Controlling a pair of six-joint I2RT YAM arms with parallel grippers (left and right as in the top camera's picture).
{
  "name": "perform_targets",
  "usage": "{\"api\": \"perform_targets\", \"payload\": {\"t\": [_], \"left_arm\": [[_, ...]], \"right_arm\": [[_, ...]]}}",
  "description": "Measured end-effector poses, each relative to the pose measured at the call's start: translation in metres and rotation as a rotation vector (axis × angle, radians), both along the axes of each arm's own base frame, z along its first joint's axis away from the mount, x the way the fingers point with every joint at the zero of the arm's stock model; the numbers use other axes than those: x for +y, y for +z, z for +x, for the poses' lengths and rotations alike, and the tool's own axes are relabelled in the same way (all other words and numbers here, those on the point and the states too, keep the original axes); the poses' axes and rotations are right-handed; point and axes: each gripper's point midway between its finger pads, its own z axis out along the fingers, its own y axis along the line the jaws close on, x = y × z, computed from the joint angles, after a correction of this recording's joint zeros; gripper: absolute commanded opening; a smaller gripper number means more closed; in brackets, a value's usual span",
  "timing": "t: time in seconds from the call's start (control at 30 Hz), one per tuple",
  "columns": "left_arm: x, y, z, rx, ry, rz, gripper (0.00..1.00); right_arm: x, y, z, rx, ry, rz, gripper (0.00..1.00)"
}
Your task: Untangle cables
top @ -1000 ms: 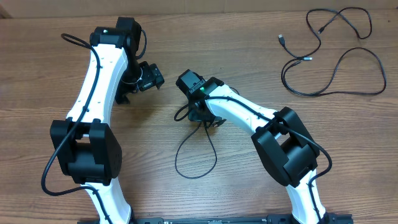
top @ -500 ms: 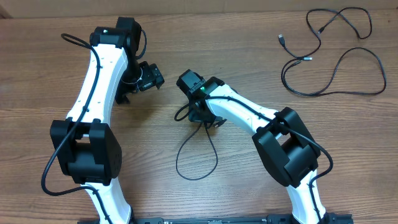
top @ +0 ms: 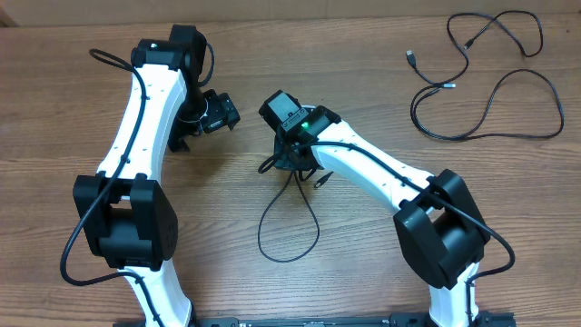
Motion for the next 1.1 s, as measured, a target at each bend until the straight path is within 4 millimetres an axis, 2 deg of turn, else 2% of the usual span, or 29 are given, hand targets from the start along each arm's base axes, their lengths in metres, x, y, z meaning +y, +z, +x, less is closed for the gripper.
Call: {"api": "perform_targets", "payload": {"t": [0.9, 0.93, 1.03, 1.1], "left_arm": [[0.000, 0.000, 0.000, 0.000, 0.000, 0.000, 1.00], [0.000, 0.000, 0.000, 0.000, 0.000, 0.000, 1.00], [0.000, 0.000, 0.000, 0.000, 0.000, 0.000, 1.00], [0.000, 0.000, 0.000, 0.000, 0.000, 0.000, 0.99]], "right_arm": [[-0.006, 0.001, 0.006, -0.026, -0.014, -0.023, 0.04], [-0.005, 0.001, 0.007, -0.030, -0.014, -0.020, 0.08], [-0.001, 0.003, 0.012, -0.049, -0.024, 0.000, 0.32], [0.002, 0.004, 0.015, -0.064, -0.018, 0.012, 0.38]]}}
